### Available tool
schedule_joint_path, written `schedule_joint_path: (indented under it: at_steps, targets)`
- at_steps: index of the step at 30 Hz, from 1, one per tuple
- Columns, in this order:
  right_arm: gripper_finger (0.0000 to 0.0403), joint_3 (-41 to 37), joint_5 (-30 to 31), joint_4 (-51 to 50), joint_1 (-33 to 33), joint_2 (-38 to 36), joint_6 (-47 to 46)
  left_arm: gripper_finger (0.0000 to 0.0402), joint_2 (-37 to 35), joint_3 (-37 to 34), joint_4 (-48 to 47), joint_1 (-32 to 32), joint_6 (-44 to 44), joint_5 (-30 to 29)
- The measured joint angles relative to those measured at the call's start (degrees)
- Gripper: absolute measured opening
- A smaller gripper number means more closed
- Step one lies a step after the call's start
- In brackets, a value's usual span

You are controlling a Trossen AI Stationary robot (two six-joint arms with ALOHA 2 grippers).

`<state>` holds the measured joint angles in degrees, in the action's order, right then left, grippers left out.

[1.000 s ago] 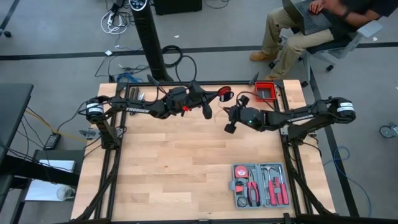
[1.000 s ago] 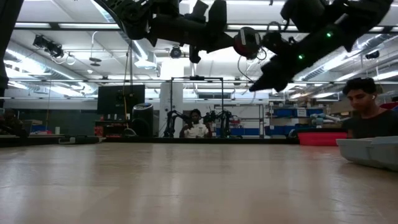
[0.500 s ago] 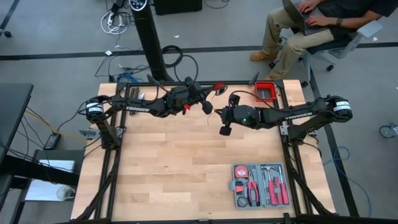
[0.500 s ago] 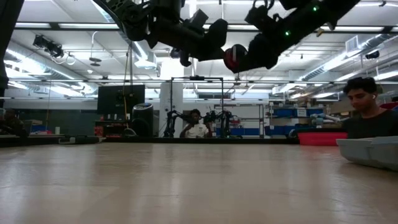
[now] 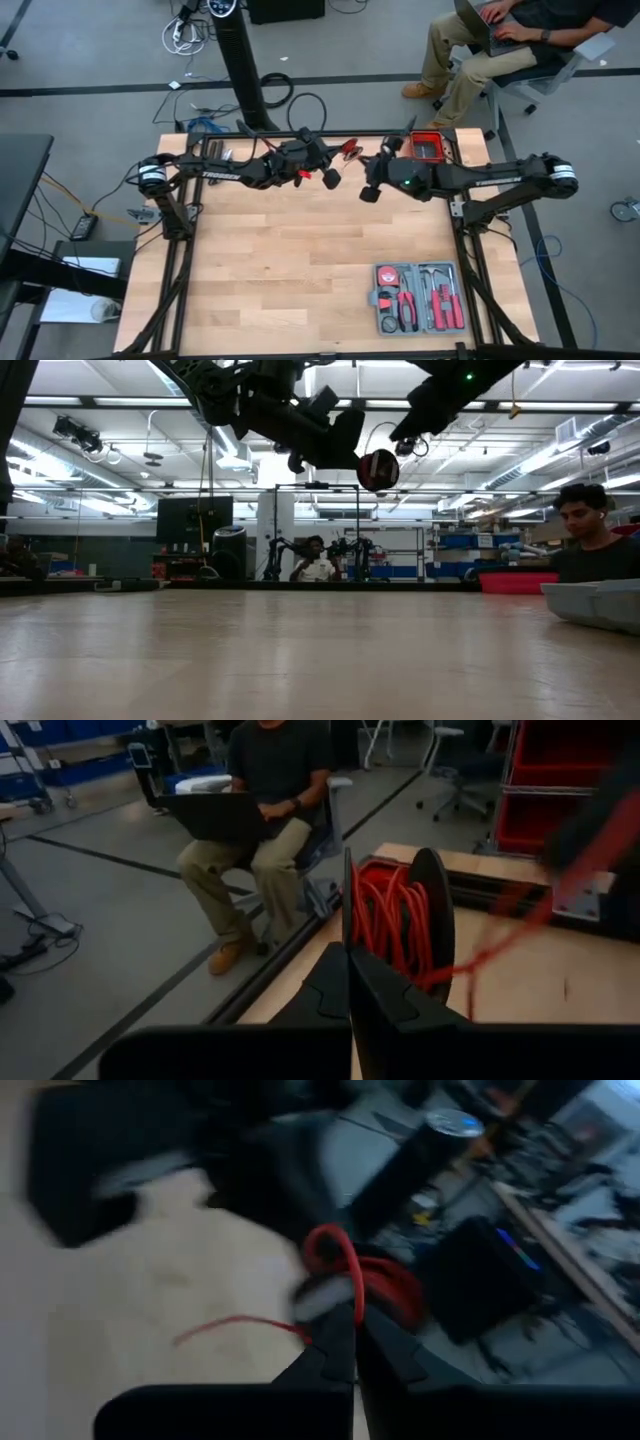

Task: Coil cords
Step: Coil the wire

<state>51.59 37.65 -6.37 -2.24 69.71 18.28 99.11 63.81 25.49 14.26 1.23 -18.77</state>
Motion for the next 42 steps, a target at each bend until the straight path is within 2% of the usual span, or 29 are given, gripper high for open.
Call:
schedule_joint_path:
  at_steps: [5,8,15,19,23,27,34,39,42]
  targets:
    - [0.0,0.01,6.41,-4.6,0.0,-4.45,-1.1,0.0,0.0,0.0,-1.27,0.0,0.02,3.64]
    - [0.0,0.02,9.89,-11.07,-0.22,-6.33,-3.3,0.0,0.0,0.0,-1.0,-0.01,0.03,5.45]
    - [0.0002,0.0,9.9,-23.71,-1.7,-6.31,-12.75,0.0,0.0,0.0,2.39,0.0,-0.69,10.98]
    - [0.0002,0.0,7.93,-23.12,-1.68,-4.46,-13.58,0.0,0.0,0.02,5.26,0.0,-1.75,14.01]
    - [0.0004,0.0,1.59,-19.0,-1.7,-2.47,-13.19,0.0,-0.02,0.0,6.52,0.0,-1.86,14.32]
    - [0.0025,0.0,-3.57,-16.07,-1.17,-0.9,-11.99,0.0,-0.02,0.0,6.67,-0.04,-1.88,14.47]
    - [0.0073,-2.11,-3.69,-16.02,2.84,-1.01,-14.23,0.0,-0.02,0.0,5.98,0.0,-2.93,14.19]
    - [0.0069,-5.2,1.68,-16.93,6.65,-1.37,-14.16,0.0,-0.02,0.0,6.02,0.0,-3.39,14.19]
    - [0.0066,-5.35,2.61,-17.97,8.18,-1.46,-13.34,0.0,-0.02,0.0,6.14,0.0,-3.62,14.19]
